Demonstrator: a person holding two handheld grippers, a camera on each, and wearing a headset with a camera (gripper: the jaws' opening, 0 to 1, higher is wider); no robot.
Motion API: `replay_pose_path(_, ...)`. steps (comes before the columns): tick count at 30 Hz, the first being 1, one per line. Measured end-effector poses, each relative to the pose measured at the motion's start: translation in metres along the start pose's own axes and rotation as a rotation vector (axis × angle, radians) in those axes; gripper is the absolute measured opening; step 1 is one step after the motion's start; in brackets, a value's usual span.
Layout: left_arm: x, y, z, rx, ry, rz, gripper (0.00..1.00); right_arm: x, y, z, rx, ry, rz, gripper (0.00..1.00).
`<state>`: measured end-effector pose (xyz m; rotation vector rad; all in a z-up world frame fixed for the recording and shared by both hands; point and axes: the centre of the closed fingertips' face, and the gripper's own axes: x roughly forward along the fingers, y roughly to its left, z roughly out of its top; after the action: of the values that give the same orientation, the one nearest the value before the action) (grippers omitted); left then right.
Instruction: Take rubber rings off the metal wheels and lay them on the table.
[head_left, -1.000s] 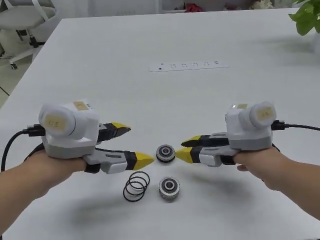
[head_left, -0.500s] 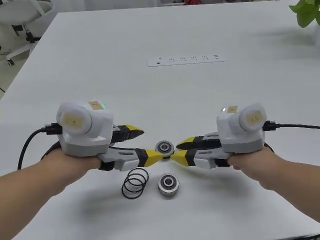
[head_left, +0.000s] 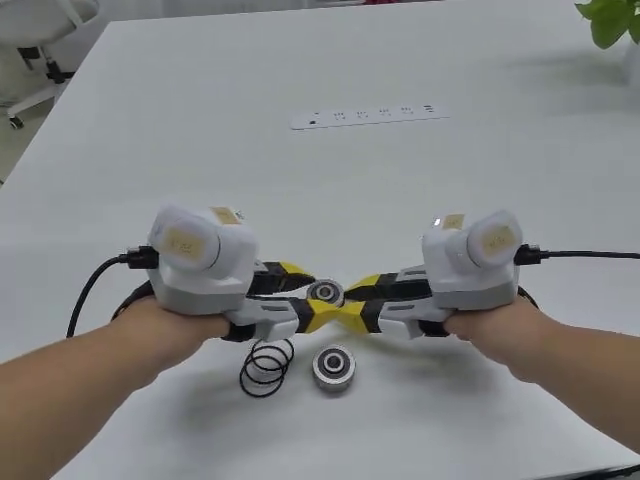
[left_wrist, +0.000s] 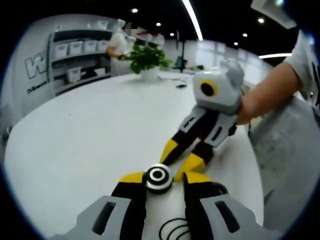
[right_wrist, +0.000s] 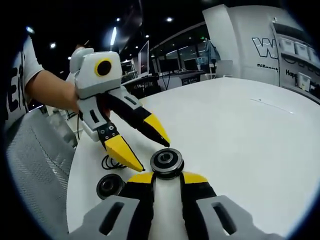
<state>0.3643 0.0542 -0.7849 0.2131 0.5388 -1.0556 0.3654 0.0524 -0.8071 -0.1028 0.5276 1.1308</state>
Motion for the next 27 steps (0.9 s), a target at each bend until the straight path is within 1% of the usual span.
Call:
replay_pose_path(4,0.005,0.001,0.0,0.003,0.011,0.007,0.24,0.0,0.0,0.0,-0.001,-0.004,0.0,0.16)
replay_pose_path(5,0.006,0.004,-0.003,-0.002,0.029,0.02,0.22,0.0,0.0,0.0,-0.001,-0.005,0.0,0.16)
replay_pose_path(6,0.007,0.005,-0.001,0.002,0.018,0.025,0.22,0.0,0.0,0.0,-0.001,-0.005,-0.001,0.16)
replay_pose_path(7,0.008,0.006,-0.005,-0.011,0.037,0.027,0.22,0.0,0.0,0.0,-0.003,-0.005,-0.001,0.16)
replay_pose_path(8,0.009,0.007,-0.002,0.008,0.023,0.035,0.2,0.0,0.0,0.0,-0.002,-0.006,-0.001,0.16)
replay_pose_path(9,0.009,0.008,-0.004,0.015,0.033,0.041,0.19,0.0,0.001,0.0,-0.002,-0.007,-0.001,0.16)
replay_pose_path(13,0.007,0.007,-0.005,0.038,0.037,0.049,0.17,0.0,0.001,0.001,0.001,-0.012,0.0,0.16)
replay_pose_path(14,0.007,0.009,-0.005,0.029,0.037,0.052,0.16,0.0,0.001,0.001,0.001,-0.013,-0.001,0.16)
replay_pose_path(16,0.007,0.011,-0.005,0.03,0.037,0.062,0.14,0.001,0.001,0.001,0.001,-0.014,-0.002,0.17)
replay_pose_path(22,0.006,0.009,-0.005,0.007,0.028,0.076,0.14,0.002,0.002,0.001,-0.003,-0.019,-0.006,0.17)
replay_pose_path(27,0.005,0.007,-0.005,-0.005,0.019,0.086,0.14,0.002,0.004,0.0,-0.022,0.0,-0.006,0.17)
